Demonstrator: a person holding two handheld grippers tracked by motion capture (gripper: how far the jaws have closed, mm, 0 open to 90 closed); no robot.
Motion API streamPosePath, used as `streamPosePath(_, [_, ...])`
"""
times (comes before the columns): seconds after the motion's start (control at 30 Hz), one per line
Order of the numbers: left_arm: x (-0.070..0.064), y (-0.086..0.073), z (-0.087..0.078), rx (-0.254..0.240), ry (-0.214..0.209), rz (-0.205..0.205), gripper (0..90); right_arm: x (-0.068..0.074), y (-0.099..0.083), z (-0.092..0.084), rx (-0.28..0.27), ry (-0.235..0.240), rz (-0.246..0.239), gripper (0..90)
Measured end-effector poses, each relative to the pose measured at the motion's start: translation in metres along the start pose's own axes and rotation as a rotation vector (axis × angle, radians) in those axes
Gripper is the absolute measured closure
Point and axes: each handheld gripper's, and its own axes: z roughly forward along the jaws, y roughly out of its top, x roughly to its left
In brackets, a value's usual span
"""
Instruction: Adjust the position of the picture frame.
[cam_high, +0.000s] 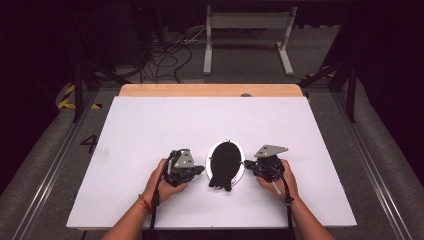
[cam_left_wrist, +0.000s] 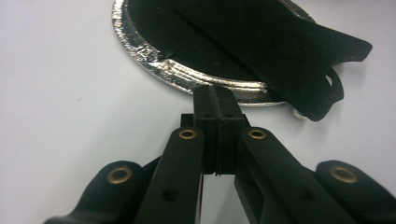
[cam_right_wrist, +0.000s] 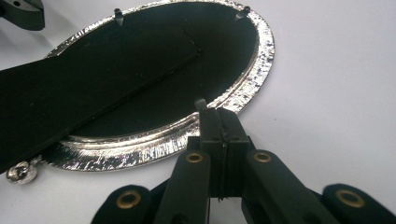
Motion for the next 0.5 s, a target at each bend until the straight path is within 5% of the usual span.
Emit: streamPosePath(0.5, [0.0022, -0.0016, 0.0071, 0.04, -0.002, -0.003, 90.0, 0.0062, 0.0045, 0.0077, -0.014, -0.03, -0.01, 90.0])
